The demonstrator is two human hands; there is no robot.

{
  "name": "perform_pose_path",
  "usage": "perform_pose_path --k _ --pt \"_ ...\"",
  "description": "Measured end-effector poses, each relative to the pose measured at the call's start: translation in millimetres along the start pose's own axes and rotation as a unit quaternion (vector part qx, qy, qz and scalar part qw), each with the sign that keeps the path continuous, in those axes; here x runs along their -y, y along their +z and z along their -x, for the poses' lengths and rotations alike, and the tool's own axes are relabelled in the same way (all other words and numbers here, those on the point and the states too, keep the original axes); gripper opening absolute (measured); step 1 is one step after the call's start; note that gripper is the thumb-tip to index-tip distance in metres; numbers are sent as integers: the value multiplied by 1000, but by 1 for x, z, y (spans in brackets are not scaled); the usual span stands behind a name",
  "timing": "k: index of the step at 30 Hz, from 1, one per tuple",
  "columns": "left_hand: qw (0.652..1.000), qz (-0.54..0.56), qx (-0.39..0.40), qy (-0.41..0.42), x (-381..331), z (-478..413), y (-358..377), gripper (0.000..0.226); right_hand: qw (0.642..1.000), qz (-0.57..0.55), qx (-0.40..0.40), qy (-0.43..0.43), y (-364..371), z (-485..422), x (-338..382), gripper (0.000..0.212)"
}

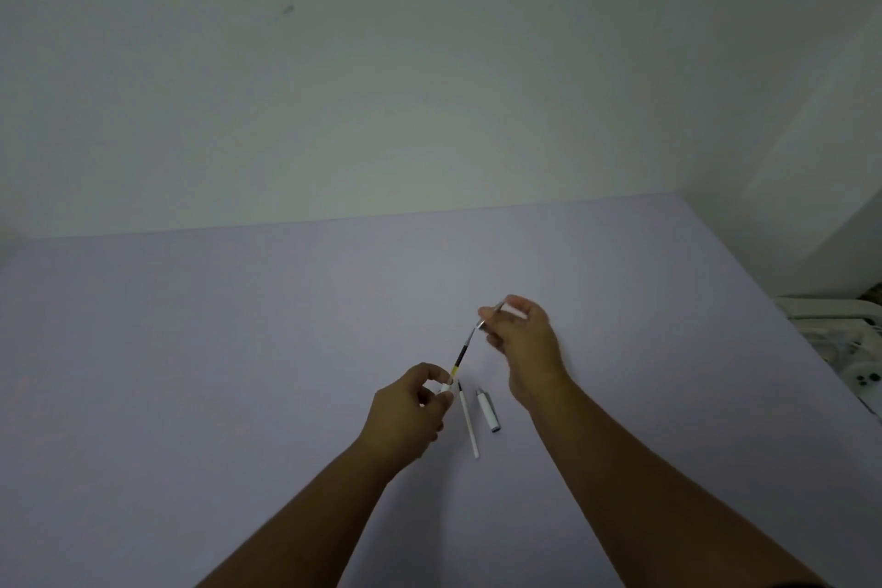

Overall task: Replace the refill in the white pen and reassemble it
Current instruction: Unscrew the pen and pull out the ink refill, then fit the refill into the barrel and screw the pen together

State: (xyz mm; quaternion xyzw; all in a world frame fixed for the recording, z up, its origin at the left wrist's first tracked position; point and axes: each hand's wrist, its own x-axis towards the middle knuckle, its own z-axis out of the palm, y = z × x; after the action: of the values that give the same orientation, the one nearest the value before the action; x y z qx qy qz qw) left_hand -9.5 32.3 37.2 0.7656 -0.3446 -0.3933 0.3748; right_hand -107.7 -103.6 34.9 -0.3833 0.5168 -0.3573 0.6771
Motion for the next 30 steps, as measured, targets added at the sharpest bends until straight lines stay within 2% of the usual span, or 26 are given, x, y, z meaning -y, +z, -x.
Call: perform_pose_path --k 2,4,5,7,9,11,30 --pt "1000 10 0 -13 5 -1 0 5 999 -2 -46 -24 -8 -10 3 26" --pt "999 21 -1 -27 10 -3 1 6 985 166 -31 -41 -20 -18 -5 11" --pt "999 25 0 -32 13 -4 1 6 959 281 -7 -39 -25 -18 -12 4" --pt "999 30 3 -39 17 -5 4 8 888 456 43 -21 -34 -18 -34 9" --pt "999 28 6 -42 21 -6 6 10 847 528 65 -13 -43 -17 -55 19" --pt "999 22 8 -44 25 -7 8 13 835 547 53 -21 -49 -14 -67 20" --pt "998 1 31 -55 36 -9 21 5 869 492 3 -54 -49 -12 -74 23"
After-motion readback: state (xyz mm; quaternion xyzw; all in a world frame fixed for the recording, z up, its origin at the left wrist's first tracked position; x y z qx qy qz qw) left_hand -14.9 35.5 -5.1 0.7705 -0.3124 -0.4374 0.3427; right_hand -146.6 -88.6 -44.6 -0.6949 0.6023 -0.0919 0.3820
